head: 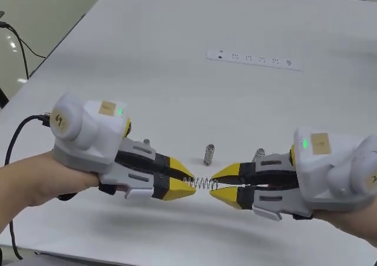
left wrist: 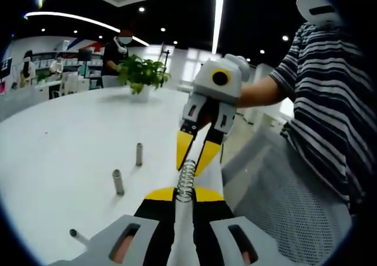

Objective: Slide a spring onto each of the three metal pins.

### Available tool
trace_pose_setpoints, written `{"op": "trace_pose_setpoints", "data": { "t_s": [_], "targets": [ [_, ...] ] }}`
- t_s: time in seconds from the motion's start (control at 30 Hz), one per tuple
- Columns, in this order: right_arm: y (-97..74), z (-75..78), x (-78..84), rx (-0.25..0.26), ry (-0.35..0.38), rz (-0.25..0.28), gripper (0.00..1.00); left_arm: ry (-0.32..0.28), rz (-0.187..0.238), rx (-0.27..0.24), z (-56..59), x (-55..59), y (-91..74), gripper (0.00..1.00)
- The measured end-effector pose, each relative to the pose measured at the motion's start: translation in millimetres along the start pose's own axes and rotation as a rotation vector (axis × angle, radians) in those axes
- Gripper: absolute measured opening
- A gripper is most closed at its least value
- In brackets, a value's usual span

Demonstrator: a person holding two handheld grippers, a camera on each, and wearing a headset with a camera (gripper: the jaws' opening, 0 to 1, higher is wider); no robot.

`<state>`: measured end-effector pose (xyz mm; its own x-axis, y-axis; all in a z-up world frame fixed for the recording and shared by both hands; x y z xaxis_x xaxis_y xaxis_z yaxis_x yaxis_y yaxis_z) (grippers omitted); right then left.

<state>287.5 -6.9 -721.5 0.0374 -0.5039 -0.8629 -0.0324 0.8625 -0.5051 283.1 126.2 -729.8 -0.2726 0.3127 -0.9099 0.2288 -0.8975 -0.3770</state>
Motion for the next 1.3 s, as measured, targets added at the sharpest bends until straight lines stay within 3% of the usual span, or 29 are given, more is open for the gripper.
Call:
{"op": "trace_pose_setpoints", "data": {
  "t_s": [0.43, 0.7, 1.3],
  "targets": [
    [-1.9, -0.5, -11.4, -0.007, -0.019, 0.030, 0.07, 0.015, -0.011, -0.011, 0.3, 1.5, -0.5, 0.02],
    [4.3, 0.8, -34.1, -0.011, -0.044, 0.087, 0.07, 0.042, -0.036, -0.016, -0.7, 1.0, 6.9, 0.02],
    [17.4, 3.4, -53.5, 0.015, -0.188, 0.059, 0.08, 0.051, -0.010, -0.029, -3.0, -6.1, 9.8, 0.02]
  ]
}}
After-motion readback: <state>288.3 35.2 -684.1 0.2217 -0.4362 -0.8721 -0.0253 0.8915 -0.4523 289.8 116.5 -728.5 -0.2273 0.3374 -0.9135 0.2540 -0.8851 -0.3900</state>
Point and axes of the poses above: the centre of the closed fingertips' face, and the gripper's own axes: y roughly forward along the fingers, z roughly to its right, x roughly out of its underside, the point moved 7 cm from there along -y, roughly backward along the fingers, and after that the axes turned 5 degrees about -x, right-handed, at the moved point
